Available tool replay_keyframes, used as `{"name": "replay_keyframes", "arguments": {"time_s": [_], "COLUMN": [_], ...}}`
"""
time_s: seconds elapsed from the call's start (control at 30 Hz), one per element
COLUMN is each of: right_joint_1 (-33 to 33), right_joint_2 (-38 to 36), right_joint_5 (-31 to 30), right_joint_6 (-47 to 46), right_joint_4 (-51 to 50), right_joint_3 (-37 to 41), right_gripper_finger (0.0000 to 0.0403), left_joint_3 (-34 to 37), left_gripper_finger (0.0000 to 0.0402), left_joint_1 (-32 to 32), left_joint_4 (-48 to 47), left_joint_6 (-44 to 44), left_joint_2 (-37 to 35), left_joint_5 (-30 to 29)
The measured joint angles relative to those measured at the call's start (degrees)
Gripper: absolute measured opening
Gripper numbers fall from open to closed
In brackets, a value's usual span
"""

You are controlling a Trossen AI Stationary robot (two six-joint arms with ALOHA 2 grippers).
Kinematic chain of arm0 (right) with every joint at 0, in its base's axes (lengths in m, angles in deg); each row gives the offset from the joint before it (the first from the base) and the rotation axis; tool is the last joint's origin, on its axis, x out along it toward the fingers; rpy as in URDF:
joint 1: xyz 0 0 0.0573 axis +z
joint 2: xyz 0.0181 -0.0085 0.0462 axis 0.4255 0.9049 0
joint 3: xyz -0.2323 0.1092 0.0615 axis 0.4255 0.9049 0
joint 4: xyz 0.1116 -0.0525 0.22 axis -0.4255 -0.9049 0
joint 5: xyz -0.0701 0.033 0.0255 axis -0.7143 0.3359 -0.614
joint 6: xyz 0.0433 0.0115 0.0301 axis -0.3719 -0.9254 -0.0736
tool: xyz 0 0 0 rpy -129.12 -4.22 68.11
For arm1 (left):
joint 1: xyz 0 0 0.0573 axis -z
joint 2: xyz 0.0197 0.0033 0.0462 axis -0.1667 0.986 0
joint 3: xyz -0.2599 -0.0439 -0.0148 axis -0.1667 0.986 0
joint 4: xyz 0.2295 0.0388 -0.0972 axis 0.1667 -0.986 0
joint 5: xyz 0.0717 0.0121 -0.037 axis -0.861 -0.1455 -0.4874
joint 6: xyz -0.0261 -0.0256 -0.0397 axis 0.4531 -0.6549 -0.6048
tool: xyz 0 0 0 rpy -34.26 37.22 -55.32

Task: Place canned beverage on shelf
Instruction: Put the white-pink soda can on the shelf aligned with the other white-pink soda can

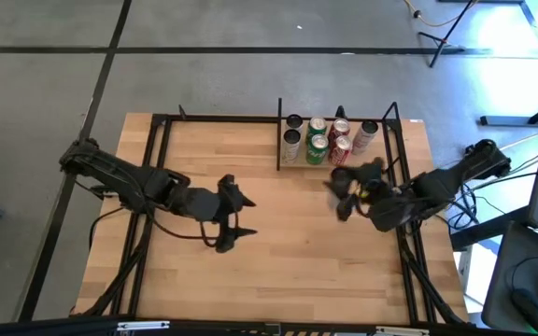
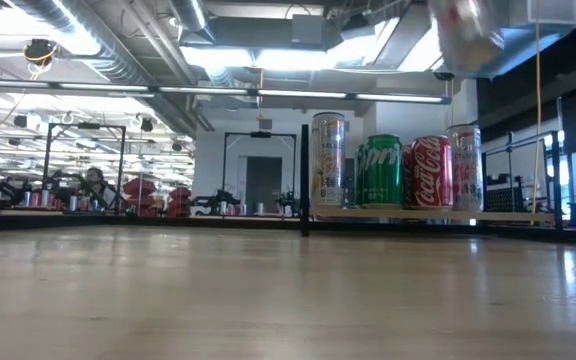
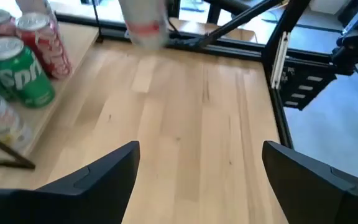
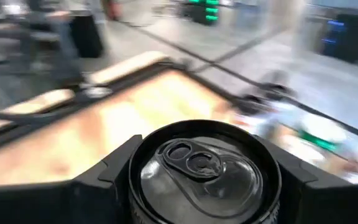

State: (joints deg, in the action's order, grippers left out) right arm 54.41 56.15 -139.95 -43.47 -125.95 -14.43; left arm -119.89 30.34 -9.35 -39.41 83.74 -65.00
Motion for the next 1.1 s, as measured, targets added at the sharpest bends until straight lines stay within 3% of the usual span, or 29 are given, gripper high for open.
{"name": "replay_keyframes", "arguments": {"time_s": [0.23,0.5,0.63,0.73,0.87,1.1], "right_joint_1": [-1.2,-9.5,-14.9,-20.3,-28.9,-43.1], "right_joint_2": [-6.5,-18.6,-26.5,-30.7,-33.7,-35.0], "right_joint_5": [-7.6,-7.1,-7.2,-5.5,2.3,13.3], "right_joint_6": [-25.1,-27.0,-17.7,-3.3,14.8,26.3], "right_joint_4": [-24.6,-22.8,-12.7,1.2,16.6,26.9], "right_joint_3": [6.6,23.5,32.0,37.7,43.2,49.1], "right_gripper_finger": [0.0222,0.0222,0.0222,0.0222,0.0222,0.0222], "left_joint_3": [0.1,0.1,0.1,0.1,0.1,0.1], "left_gripper_finger": [0.0323,0.0323,0.0323,0.0323,0.0323,0.0323], "left_joint_1": [-0.2,-2.7,-4.5,-6.0,-7.8,-9.6], "left_joint_4": [-1.8,-1.8,-1.6,-1.2,-1.0,0.7], "left_joint_6": [-0.7,-0.1,-0.1,0.0,-0.1,-0.5], "left_joint_2": [-0.5,-0.5,-0.5,-0.5,-0.5,-0.5], "left_joint_5": [0.0,0.0,0.0,-0.3,-1.4,-1.6]}}
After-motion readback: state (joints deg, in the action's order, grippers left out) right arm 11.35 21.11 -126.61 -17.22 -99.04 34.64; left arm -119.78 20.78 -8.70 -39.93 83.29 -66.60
